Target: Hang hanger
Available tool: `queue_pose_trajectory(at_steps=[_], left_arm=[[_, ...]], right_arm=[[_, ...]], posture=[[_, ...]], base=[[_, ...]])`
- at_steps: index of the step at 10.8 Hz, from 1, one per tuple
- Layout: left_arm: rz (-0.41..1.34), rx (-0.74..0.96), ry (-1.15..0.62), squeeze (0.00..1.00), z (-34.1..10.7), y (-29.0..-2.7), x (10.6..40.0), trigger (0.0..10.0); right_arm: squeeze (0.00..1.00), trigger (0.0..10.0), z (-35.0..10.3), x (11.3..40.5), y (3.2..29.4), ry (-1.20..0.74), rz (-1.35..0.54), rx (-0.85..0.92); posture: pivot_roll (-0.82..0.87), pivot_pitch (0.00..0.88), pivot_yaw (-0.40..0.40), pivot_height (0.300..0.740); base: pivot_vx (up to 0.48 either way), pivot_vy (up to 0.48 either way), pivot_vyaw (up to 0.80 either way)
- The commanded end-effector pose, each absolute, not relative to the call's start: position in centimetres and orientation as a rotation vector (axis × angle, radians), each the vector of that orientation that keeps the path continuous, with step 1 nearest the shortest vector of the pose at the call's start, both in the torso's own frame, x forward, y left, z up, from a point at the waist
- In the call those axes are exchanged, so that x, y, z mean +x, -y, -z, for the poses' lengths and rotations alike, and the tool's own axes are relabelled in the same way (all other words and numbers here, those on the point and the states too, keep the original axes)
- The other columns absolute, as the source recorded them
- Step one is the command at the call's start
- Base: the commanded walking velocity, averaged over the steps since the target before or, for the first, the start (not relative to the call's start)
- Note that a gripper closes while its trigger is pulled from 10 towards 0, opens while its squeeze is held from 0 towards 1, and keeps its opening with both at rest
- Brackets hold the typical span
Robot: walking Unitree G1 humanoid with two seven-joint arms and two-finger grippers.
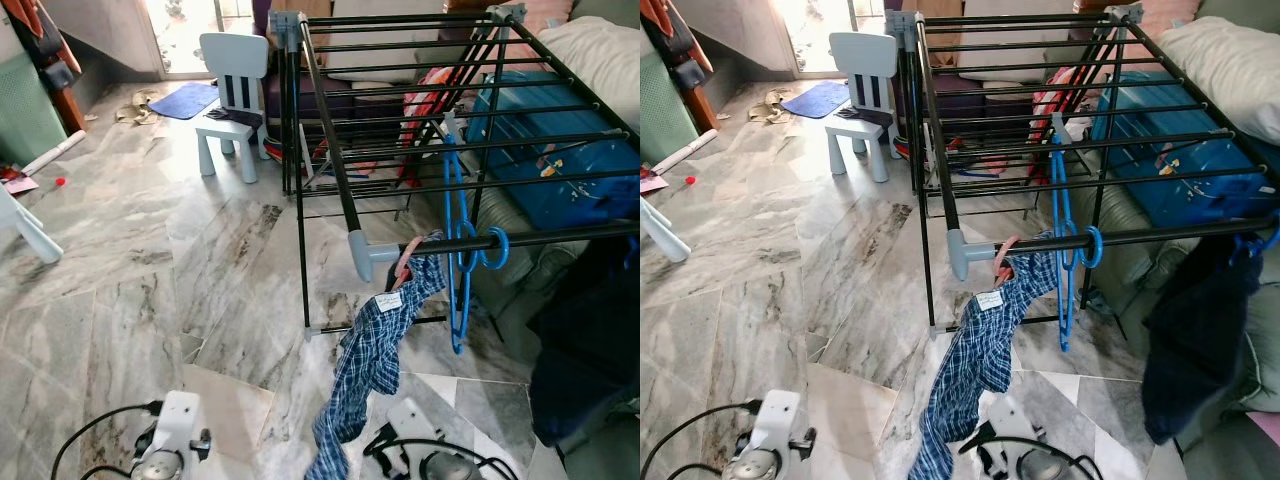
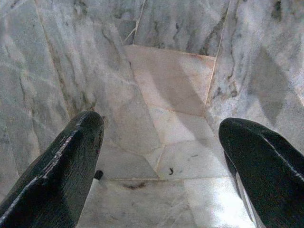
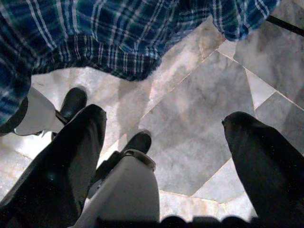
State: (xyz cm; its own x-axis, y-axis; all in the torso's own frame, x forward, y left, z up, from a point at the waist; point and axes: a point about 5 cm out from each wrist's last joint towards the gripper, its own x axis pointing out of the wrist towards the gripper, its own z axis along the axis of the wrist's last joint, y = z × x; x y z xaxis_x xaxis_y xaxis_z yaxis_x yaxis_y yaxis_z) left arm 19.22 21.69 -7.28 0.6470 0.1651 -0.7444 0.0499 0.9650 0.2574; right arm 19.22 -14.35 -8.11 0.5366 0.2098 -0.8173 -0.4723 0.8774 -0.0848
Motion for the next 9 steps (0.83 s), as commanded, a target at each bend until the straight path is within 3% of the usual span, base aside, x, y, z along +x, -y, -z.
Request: queue_pose_trajectory(at_steps=[1,4,9], left_arm=[[-0.057,0.285,-0.876,0.0,7.3,-21.7,19.3,10.0],[-0.045,0.31,-0.896,0.0,7.4,-21.8,19.2,10.0],[-0.016,0.34,-0.917,0.0,7.7,-21.9,18.5,10.0]], right_arm=[[0.0,10.0,8.2,19.1,14.6,-0.935,-0.386,-0.302],[0.0,10.0,8.1,19.4,13.8,-0.943,-0.39,-0.32],[0.0,10.0,8.3,18.8,17.0,-0.975,-0.333,-0.329]], posture=[[0.0,0.0,0.029,0.74],[-0.04,0.0,0.041,0.74],[-0.05,0.0,0.049,0.74]], base=[[0.0,0.0,0.0],[-0.199,0.0,0.0],[-0.341,0.0,0.0]])
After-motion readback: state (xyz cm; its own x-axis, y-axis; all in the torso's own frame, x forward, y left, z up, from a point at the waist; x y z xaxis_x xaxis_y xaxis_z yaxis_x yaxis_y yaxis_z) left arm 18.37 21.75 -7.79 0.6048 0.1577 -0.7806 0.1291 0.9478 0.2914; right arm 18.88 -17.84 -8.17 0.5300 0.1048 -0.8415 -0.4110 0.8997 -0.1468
